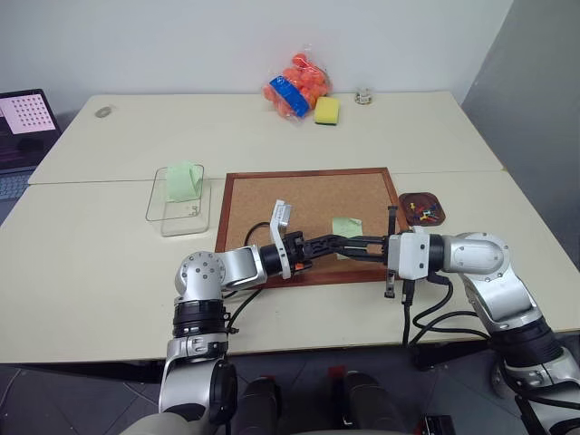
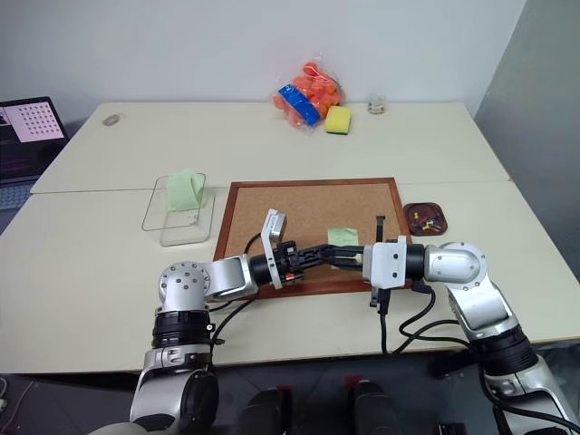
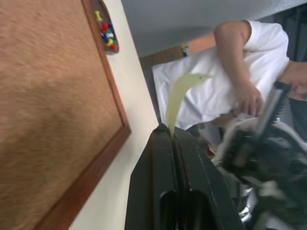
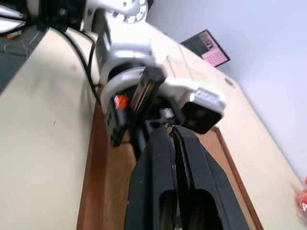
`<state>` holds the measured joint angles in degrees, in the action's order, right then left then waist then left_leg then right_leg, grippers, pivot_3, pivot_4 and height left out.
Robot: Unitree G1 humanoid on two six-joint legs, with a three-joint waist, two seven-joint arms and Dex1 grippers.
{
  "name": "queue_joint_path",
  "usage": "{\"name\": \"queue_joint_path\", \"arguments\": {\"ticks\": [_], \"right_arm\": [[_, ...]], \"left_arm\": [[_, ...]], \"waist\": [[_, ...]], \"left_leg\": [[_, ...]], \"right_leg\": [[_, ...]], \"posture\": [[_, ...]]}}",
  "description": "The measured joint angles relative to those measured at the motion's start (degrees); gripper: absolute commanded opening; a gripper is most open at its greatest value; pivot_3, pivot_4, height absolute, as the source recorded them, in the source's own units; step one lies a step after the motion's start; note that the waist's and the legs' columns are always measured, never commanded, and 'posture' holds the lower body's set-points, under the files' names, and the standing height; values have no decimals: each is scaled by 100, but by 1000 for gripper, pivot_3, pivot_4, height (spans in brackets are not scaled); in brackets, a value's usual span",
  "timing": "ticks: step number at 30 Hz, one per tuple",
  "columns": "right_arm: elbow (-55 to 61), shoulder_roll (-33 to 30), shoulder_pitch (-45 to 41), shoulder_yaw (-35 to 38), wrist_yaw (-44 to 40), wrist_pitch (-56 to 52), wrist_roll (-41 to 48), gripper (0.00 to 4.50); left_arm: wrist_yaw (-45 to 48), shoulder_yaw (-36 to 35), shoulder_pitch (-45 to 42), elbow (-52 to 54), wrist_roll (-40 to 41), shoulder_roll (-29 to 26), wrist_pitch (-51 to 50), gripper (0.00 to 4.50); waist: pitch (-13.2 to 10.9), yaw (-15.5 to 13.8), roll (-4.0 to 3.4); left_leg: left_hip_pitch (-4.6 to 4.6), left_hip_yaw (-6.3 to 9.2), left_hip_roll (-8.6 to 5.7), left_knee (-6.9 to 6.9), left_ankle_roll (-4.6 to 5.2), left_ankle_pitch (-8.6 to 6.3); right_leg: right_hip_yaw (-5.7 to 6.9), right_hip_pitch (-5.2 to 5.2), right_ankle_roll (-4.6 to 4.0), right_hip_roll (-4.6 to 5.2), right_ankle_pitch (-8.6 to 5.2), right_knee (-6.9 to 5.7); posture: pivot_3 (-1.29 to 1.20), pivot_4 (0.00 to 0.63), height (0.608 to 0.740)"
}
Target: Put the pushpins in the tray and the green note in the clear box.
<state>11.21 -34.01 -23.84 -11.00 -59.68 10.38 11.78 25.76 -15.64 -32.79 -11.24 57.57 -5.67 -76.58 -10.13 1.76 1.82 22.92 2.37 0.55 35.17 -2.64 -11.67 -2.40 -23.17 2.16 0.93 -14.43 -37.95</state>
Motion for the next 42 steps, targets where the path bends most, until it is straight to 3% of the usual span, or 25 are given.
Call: {"name": "queue_joint_path", "arguments": {"ticks": [3, 8, 15, 16, 21, 25, 30, 31, 33, 42], "right_arm": [[273, 3, 0, 116, 153, -466, 202, 0], [388, 384, -148, 721, 1425, -2450, 786, 0], [-603, 891, -429, 1639, 3346, -4032, 693, 0], [-878, 1001, -535, 1841, 3717, -4315, 706, 0], [-2034, 1069, -1012, 2267, 4447, -4572, 582, 0], [-2721, 1114, -1254, 2347, 4618, -4552, 517, 0], [-3488, 1167, -1630, 2561, 4736, -4418, 525, 0], [-3648, 1179, -1705, 2585, 4747, -4342, 525, 501], [-3809, 1182, -1779, 2596, 4739, -4266, 522, 757], [-4366, 1164, -1838, 2619, 4725, -3942, 514, 2780]], "left_arm": [[59, 15, 7, 0, -54, -62, 185, 36], [151, 105, 22, 52, -150, -56, 531, 36], [784, 1455, 394, 1460, -1313, -487, 2040, 36], [932, 1906, 413, 1728, -1766, -613, 2545, 36], [1416, 3214, 445, 1919, -3405, -977, 4537, 36], [1462, 3380, 306, 1422, -3981, -843, 5414, 36], [1486, 3379, 199, 1080, -4254, -686, 5805, 36], [1490, 3379, 199, 1055, -4292, -667, 5815, 0], [1492, 3379, 199, 1047, -4310, -649, 5812, 0], [1482, 3308, 149, 1047, -4303, -546, 5594, 0]], "waist": [[0, -7, 0], [0, -11, 0], [0, -29, -1], [0, -28, -1], [0, -11, -3], [-1, 1, -3], [-1, 6, -3], [-1, 7, -3], [-1, 8, -3], [-1, 9, -4]], "left_leg": [[0, 0, 0, 0, 0, 0], [2, 0, -2, 0, 0, 0], [5, -7, -4, -3, 1, 0], [5, -10, -6, -4, 1, 0], [5, -16, -6, -6, 3, -1], [7, -18, -4, -7, 3, -1], [8, -18, -4, -7, 4, -2], [8, -18, -4, -7, 4, -2], [8, -17, -4, -8, 4, -2], [8, -17, -3, -8, 4, -2]], "right_leg": [[1, 0, 0, 0, 0, 0], [0, 0, -11, 5, 6, -1], [-5, -2, -22, 8, 9, 4], [-8, -3, -22, 8, 9, 5], [-11, -3, -21, 7, 9, 8], [-11, -6, -13, 3, 4, 10], [-11, -6, -12, 2, 4, 10], [-11, -6, -11, 2, 3, 10], [-10, -6, -10, 2, 3, 10], [-10, -6, -11, 2, 3, 9]], "posture": [[0, 150, 740], [0, 150, 740], [0, 150, 740], [0, 150, 740], [0, 150, 740], [0, 150, 740], [0, 150, 740], [0, 150, 740], [0, 150, 740], [0, 150, 740]]}}
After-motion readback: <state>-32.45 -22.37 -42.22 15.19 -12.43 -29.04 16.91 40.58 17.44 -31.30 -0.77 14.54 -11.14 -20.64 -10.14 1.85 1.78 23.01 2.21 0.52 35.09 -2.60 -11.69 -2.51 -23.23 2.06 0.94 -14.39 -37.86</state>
